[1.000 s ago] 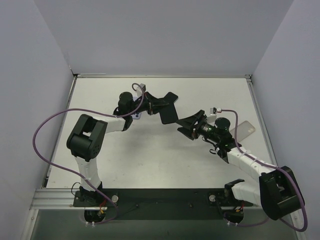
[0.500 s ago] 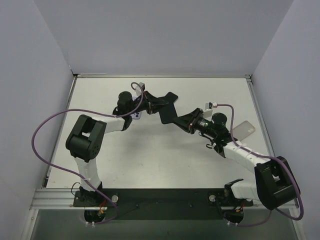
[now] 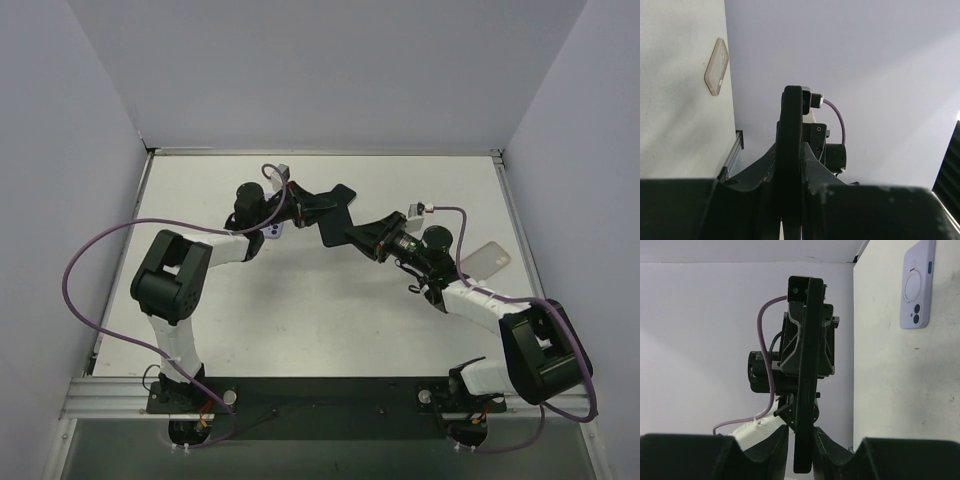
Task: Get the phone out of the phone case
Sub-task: Remove the phone case from the phone.
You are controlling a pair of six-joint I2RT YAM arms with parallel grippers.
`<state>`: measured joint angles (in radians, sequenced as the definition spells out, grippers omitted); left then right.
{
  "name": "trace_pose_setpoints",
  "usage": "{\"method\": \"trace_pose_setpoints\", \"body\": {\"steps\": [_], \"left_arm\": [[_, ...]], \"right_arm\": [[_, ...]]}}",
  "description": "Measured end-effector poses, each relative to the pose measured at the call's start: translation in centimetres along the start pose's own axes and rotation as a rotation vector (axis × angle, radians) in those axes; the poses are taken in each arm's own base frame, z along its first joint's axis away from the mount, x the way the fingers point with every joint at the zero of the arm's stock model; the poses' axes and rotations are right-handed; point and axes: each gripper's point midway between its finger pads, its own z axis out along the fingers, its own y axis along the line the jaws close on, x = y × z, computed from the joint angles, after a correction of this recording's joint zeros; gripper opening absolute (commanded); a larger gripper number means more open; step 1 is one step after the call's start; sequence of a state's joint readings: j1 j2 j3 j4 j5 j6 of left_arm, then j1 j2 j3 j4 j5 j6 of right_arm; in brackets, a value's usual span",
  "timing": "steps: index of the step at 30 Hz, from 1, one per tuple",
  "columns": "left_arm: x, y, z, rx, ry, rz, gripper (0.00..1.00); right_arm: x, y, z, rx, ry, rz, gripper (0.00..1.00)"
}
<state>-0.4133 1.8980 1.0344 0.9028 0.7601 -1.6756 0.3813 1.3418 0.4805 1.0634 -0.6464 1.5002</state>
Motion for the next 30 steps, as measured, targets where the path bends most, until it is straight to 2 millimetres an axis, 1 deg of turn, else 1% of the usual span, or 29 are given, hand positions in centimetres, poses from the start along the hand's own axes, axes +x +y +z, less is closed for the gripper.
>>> {"method": "trace_pose_setpoints", "body": {"steps": [1,4,11,15,18,20,26,30], "left_arm": [[0.0,0.0,0.0,0.000,0.000,-0.001,0.00],[0.0,-0.2,0.0,0.005,-0.002,-0.008,0.00],[-0.1,-0.3,0.0,0.010,-0.005,-0.004,0.00],[-0.1,-0.7,-0.1,0.031,-0.010,0.007,0.00],[-0.4,-1.1,-0.2,0.057,-0.026,0.002,0.00],[-0.6,-1.5,-0.2,0.072,-0.037,-0.013,0.00],[-1.8,-3.5,-0.6,0.140,-0.095,-0.044,0.00],[-2.7,-5.4,-1.0,0.195,-0.143,-0.040,0.00]], "right_arm": [[-0.1,0.2,0.0,-0.007,-0.003,0.002,0.12],[-0.2,0.1,0.1,-0.011,-0.004,0.015,0.00],[-0.3,0.1,0.0,-0.045,-0.019,0.072,0.00],[-0.4,-0.2,0.0,-0.070,-0.034,0.172,0.00],[-0.5,0.1,0.4,-0.096,-0.040,0.229,0.00],[-0.4,0.8,0.6,-0.117,-0.041,0.254,0.00],[-1.3,3.2,1.9,-0.168,-0.077,0.323,0.00],[-1.9,5.1,2.9,-0.206,-0.108,0.339,0.00]]}}
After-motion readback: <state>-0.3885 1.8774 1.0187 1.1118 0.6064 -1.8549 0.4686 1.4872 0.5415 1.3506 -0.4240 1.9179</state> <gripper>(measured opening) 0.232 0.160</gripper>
